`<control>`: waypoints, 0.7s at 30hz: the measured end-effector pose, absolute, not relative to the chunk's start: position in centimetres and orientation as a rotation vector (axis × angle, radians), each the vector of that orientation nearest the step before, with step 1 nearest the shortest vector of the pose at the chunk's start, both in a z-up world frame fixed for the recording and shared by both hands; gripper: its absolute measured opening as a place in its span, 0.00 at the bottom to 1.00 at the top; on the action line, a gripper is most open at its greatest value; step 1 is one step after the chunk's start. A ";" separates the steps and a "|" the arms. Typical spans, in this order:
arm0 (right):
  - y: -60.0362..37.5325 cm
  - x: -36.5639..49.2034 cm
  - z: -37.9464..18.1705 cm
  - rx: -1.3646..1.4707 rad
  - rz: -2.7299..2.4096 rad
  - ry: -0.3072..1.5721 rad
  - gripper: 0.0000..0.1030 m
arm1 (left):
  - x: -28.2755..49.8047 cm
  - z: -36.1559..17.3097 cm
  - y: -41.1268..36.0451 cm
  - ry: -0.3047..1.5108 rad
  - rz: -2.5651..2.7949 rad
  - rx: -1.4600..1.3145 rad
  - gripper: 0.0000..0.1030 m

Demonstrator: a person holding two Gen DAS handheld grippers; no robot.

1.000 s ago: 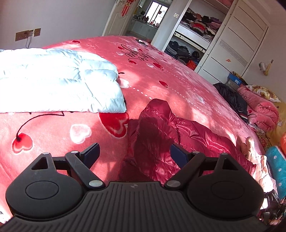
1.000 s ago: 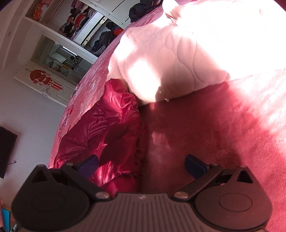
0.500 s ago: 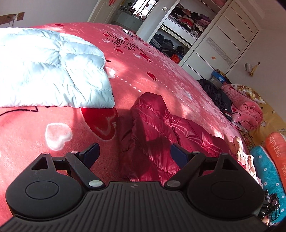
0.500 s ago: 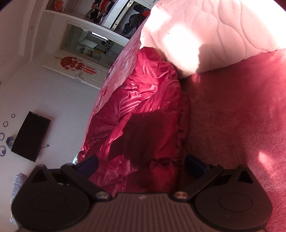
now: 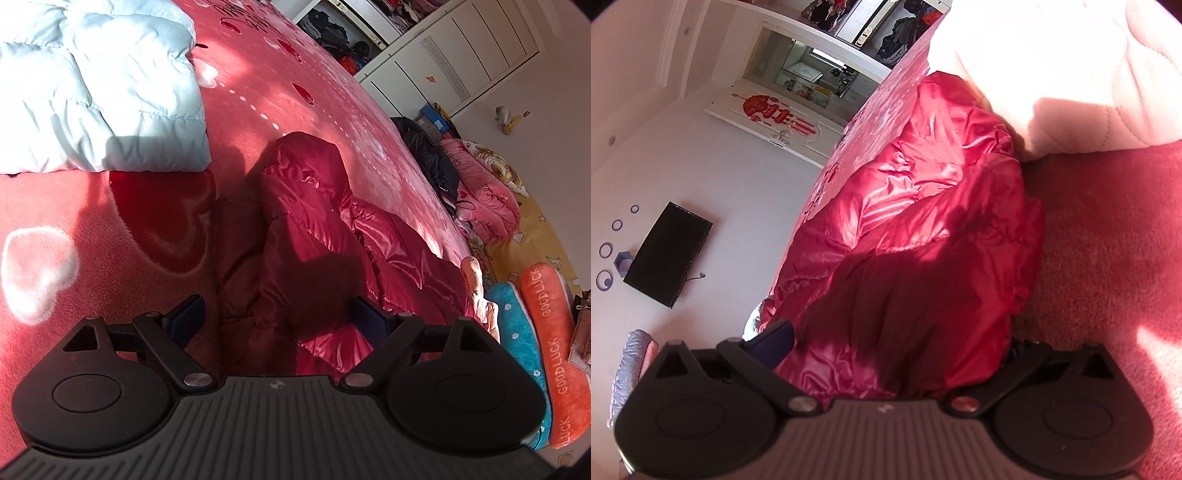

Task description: Fold large clothes

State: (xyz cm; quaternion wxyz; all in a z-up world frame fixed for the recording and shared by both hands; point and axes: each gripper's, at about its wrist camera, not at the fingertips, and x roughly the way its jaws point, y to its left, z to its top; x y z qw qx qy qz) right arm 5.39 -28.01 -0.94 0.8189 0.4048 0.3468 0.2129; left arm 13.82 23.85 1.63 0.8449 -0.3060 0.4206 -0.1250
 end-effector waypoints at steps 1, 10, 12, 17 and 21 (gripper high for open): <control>-27.9 5.6 -0.9 0.853 0.452 0.740 1.00 | 14.2 1.4 23.6 0.895 -0.269 -0.645 1.00; -26.7 6.8 -0.6 0.810 0.422 0.749 1.00 | 16.0 1.1 21.7 0.912 -0.328 -0.640 1.00; -26.7 6.7 -0.5 0.817 0.411 0.748 1.00 | 16.0 1.1 21.3 0.907 -0.341 -0.630 1.00; -25.7 6.5 -0.1 0.793 0.339 0.751 0.97 | 15.7 1.3 20.4 0.889 -0.346 -0.583 0.90; -24.4 5.9 0.7 0.734 0.258 0.761 0.82 | 15.3 1.4 20.2 0.875 -0.344 -0.566 0.66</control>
